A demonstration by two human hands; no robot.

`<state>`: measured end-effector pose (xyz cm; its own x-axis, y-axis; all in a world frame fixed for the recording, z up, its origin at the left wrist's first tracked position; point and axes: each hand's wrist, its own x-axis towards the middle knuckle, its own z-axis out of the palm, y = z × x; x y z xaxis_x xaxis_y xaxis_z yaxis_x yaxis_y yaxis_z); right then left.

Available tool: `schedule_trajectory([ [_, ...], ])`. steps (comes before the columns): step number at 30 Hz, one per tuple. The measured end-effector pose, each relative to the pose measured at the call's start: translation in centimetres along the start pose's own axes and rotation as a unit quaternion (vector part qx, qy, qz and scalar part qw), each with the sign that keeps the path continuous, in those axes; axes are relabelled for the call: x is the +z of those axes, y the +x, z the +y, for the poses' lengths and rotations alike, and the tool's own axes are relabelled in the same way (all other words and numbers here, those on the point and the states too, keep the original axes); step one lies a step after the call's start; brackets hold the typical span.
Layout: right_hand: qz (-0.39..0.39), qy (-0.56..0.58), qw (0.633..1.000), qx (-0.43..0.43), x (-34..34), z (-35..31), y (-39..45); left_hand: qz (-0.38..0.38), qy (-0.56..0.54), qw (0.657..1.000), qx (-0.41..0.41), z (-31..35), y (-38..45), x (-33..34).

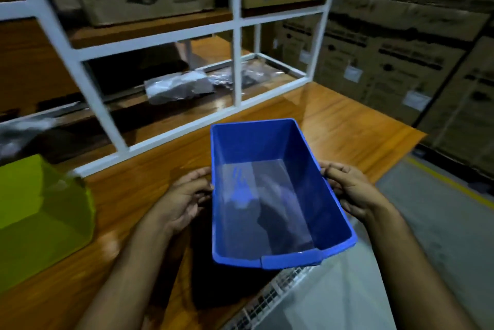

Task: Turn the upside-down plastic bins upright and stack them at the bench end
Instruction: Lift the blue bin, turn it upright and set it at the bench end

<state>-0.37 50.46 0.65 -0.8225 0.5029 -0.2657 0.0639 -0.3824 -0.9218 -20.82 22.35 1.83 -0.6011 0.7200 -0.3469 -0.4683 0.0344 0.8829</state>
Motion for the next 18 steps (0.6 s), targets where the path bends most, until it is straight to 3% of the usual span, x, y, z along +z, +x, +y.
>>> schedule_trajectory([
  [10, 0.106, 0.057, 0.99, -0.072, -19.1, -4.8, -1.9, -0.141, 0.036, 0.988, -0.048, 0.1, 11.5, 20.0],
  [18, 0.171, 0.074, 0.979, -0.08, -30.3, -10.0, -0.5, -0.172, 0.054, 0.982, -0.055, -0.4, 19.4, 32.2],
])
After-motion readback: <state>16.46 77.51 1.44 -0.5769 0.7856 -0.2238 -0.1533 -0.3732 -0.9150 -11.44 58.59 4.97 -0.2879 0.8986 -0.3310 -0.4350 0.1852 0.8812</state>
